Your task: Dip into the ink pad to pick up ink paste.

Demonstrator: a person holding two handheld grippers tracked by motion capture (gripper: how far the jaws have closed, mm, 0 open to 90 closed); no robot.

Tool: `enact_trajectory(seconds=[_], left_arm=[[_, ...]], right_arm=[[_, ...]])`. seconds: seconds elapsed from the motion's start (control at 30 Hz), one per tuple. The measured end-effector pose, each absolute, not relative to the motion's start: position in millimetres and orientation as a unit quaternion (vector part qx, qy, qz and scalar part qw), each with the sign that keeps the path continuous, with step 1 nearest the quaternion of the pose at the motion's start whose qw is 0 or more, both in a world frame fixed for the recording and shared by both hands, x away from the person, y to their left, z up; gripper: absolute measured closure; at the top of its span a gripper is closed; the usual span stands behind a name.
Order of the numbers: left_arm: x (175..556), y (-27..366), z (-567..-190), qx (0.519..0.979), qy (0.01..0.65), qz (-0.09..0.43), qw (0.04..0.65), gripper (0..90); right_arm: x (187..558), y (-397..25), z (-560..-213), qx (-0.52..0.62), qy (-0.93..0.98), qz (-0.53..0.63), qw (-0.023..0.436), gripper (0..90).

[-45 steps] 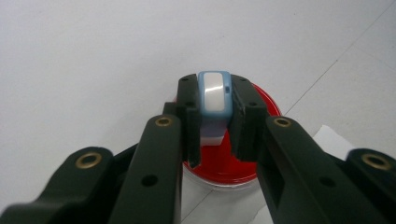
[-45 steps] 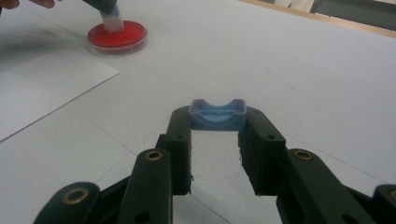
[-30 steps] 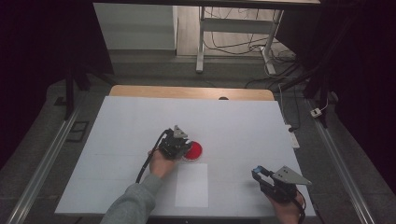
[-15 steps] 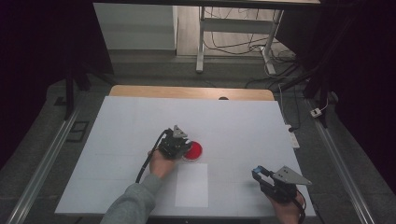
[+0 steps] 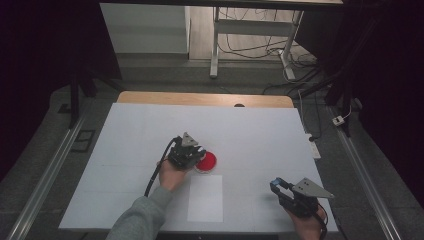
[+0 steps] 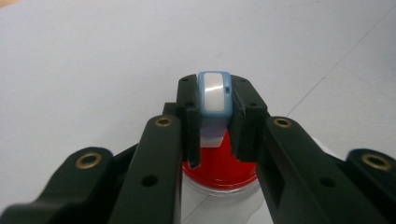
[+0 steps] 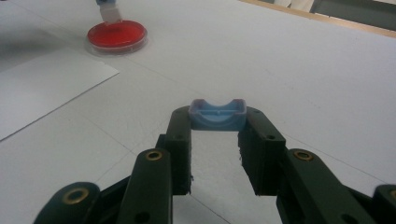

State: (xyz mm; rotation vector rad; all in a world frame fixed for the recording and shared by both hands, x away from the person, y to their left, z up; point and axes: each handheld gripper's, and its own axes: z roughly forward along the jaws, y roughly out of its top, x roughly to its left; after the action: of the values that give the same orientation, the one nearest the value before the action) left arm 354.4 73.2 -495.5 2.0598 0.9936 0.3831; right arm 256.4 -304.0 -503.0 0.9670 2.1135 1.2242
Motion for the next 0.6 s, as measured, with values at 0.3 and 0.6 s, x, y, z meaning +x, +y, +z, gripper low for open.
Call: enact_trajectory(seconds=[0.3, 0.6], left_arm=[[350, 78, -490, 0.81, 0.388, 0.142, 0.416, 75.7], [336, 87, -479, 0.8, 0.377, 0.129, 0.449, 75.7]], right_arm=[[256, -304, -503, 0.357, 0.778, 0.45, 0.255, 65.1], [256, -304, -503, 0.357, 0.778, 0.451, 0.254, 65.1]])
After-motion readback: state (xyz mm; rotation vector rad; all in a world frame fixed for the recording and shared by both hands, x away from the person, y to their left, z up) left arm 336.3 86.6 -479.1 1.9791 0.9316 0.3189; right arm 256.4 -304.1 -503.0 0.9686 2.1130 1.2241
